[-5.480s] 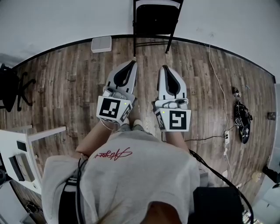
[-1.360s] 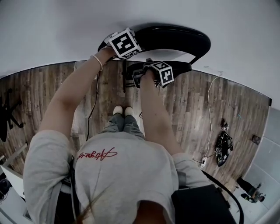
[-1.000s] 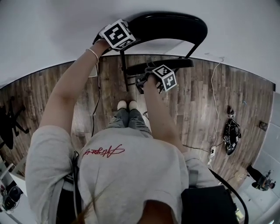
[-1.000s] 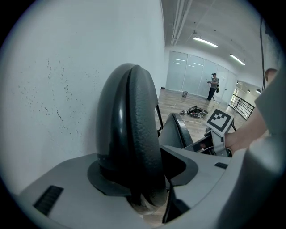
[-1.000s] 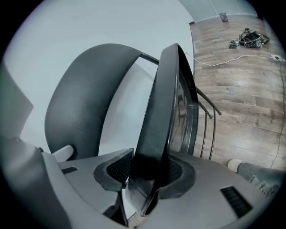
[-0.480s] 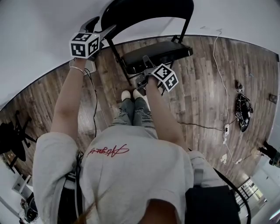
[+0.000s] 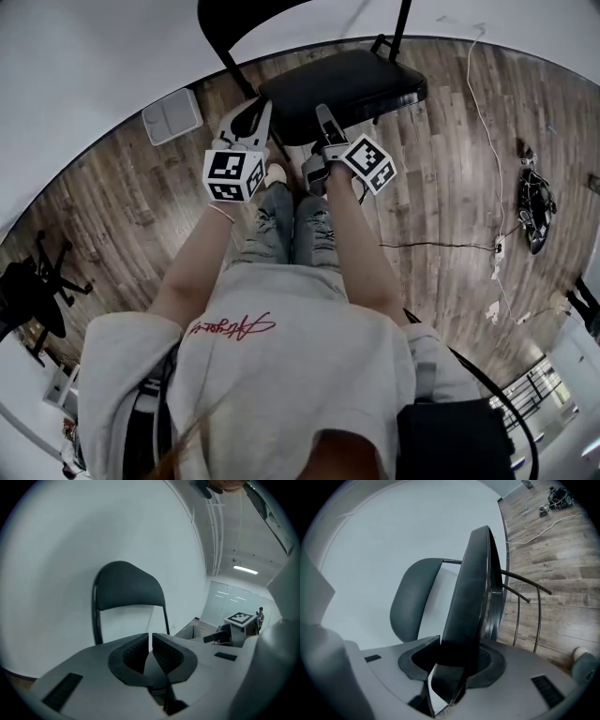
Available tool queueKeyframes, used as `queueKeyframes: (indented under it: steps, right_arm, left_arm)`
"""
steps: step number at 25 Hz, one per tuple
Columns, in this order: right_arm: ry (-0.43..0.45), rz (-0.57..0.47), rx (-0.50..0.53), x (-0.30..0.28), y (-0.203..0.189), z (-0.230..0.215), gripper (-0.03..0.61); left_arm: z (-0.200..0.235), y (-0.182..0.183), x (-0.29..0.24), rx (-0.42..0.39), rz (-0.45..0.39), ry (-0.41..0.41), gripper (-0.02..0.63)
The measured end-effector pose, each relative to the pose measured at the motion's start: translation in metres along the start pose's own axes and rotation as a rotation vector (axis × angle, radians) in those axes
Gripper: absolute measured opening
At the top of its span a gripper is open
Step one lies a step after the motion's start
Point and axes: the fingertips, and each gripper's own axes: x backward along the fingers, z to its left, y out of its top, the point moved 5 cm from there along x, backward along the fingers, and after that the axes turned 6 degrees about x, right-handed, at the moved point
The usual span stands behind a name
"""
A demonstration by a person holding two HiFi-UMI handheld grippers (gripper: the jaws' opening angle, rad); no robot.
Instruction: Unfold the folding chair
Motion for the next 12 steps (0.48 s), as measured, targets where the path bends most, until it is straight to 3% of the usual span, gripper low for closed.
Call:
queueKeyframes:
  steps: [5, 8, 12]
  right_arm:
    - [0.089, -0.035, -0.029, 0.035, -0.015, -0.038, 0.161]
    - [0.127, -0.030, -0.048, 0.051, -0.024, -0.061, 0.161]
    - [0.266, -0.023, -0.001, 0.066, -0.034, -0.082, 0.161]
  left_arm:
    - [-0.053, -0.032, -0.023, -0.041, 0.071, -0.128, 0.035]
    - [-0.071, -0.061, -0.021, -0.056, 0.110, -0.144, 0.035]
    - [-0.096, -0.112, -0.009, -0.123, 0.130, -0.125, 0.034]
